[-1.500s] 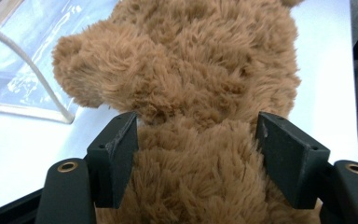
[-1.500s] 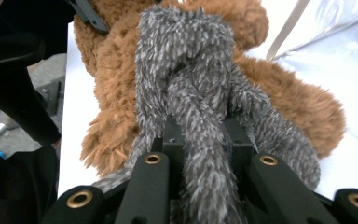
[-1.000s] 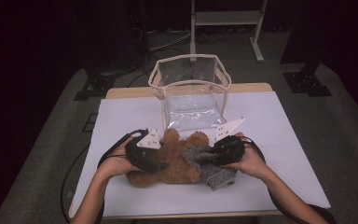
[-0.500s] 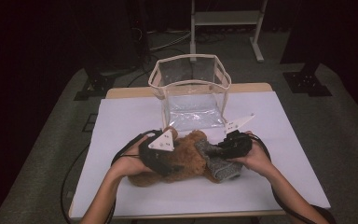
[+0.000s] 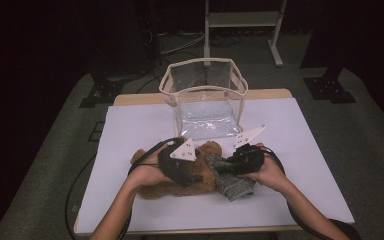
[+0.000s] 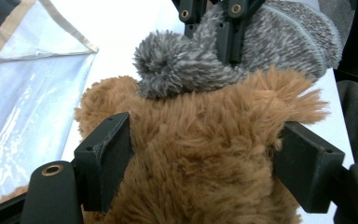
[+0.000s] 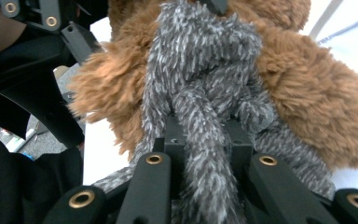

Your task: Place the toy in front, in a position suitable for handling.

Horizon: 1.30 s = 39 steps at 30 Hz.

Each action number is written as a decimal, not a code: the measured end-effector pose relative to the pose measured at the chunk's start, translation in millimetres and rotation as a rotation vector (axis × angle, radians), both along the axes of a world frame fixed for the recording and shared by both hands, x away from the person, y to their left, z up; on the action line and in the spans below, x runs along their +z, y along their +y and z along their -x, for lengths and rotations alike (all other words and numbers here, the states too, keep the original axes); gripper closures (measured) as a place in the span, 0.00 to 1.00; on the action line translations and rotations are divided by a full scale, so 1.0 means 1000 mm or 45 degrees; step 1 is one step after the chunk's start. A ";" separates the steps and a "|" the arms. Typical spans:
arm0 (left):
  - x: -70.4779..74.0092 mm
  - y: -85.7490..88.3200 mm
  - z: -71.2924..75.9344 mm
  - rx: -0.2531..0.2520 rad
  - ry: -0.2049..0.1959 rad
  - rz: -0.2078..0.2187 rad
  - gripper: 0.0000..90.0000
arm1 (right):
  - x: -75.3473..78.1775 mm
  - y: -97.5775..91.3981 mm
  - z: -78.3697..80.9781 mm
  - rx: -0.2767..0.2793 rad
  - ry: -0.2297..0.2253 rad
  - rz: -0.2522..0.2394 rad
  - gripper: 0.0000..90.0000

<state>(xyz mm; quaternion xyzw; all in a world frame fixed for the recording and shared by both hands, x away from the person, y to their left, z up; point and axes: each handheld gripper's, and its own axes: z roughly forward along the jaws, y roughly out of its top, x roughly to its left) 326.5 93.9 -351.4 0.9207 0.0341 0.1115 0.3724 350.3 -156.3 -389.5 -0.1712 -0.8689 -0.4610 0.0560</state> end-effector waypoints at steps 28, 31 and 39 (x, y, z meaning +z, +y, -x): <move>-0.013 -0.025 0.025 0.025 -0.192 -0.064 0.30 | -0.001 -0.032 -0.016 -0.112 0.011 -0.064 0.82; -0.012 -0.025 0.022 0.059 -0.207 -0.053 0.45 | -0.002 -0.032 -0.017 -0.111 0.009 -0.065 0.82; -0.004 -0.021 0.010 0.135 -0.167 0.096 0.80 | -0.001 -0.041 -0.018 -0.131 0.015 -0.094 0.82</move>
